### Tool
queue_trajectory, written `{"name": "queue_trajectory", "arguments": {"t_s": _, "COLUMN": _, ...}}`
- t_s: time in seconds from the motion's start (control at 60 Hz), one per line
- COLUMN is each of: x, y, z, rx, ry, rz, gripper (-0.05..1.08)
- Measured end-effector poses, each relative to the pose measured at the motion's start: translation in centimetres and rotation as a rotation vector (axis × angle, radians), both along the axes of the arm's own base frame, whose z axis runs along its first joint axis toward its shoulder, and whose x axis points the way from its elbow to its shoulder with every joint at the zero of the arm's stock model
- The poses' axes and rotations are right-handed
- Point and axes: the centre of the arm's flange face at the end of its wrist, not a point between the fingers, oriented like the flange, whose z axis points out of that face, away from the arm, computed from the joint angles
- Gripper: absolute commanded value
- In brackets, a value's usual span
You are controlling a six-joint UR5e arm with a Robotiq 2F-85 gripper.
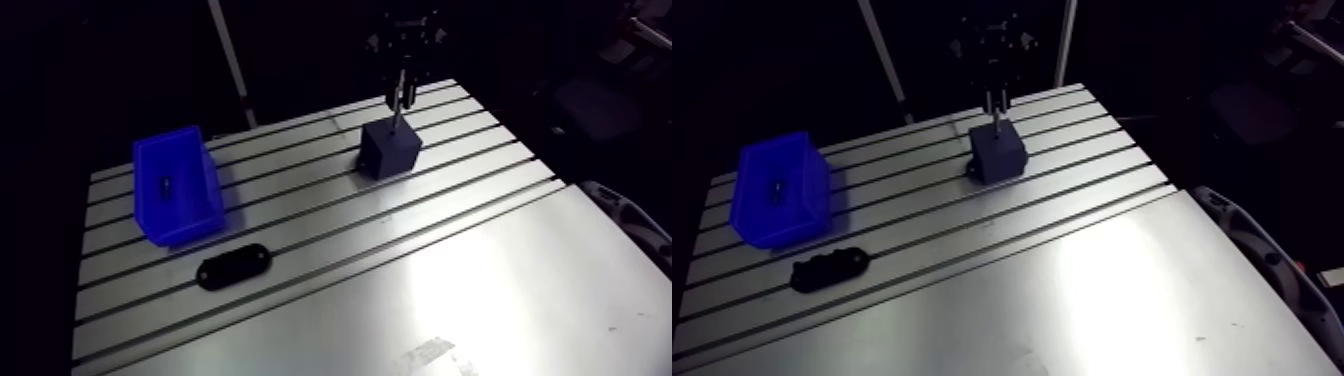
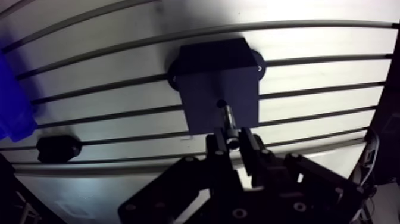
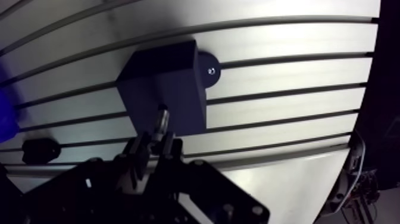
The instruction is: Pick up the M10 bolt and insert it into the hole until fully seated.
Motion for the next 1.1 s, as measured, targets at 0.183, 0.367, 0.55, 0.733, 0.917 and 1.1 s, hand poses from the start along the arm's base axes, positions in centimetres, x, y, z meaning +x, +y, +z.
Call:
{"name": "queue_trajectory", "arguments": {"t_s": 0.183, "x": 0.10, "y": -0.13, "z": -0.18, "rx": -0.002, "ry": -0.003, "rz": 0.001, "gripper": 1.08}}
{"name": "queue_trajectory", "arguments": {"t_s": 0.367, "x": 0.15, "y": -0.23, "z": -0.25, "rx": -0.002, "ry": -0.004, "rz": 0.002, "gripper": 1.08}}
{"name": "queue_trajectory", "arguments": {"t_s": 0.55, "x": 0.15, "y": -0.26, "z": -0.28, "rx": -0.002, "ry": -0.005, "rz": 0.002, "gripper": 1.08}}
{"name": "queue_trajectory", "arguments": {"t_s": 0.733, "x": 0.17, "y": -0.27, "z": -0.38, "rx": -0.002, "ry": -0.007, "rz": 0.002, "gripper": 1.08}}
{"name": "queue_trajectory", "arguments": {"t_s": 0.917, "x": 0.22, "y": -0.29, "z": -0.49, "rx": -0.003, "ry": -0.009, "rz": 0.001, "gripper": 1.08}}
{"name": "queue_trajectory", "arguments": {"t_s": 1.1, "x": 0.17, "y": -0.27, "z": -0.58, "rx": -0.001, "ry": -0.004, "rz": 0.001, "gripper": 1.08}}
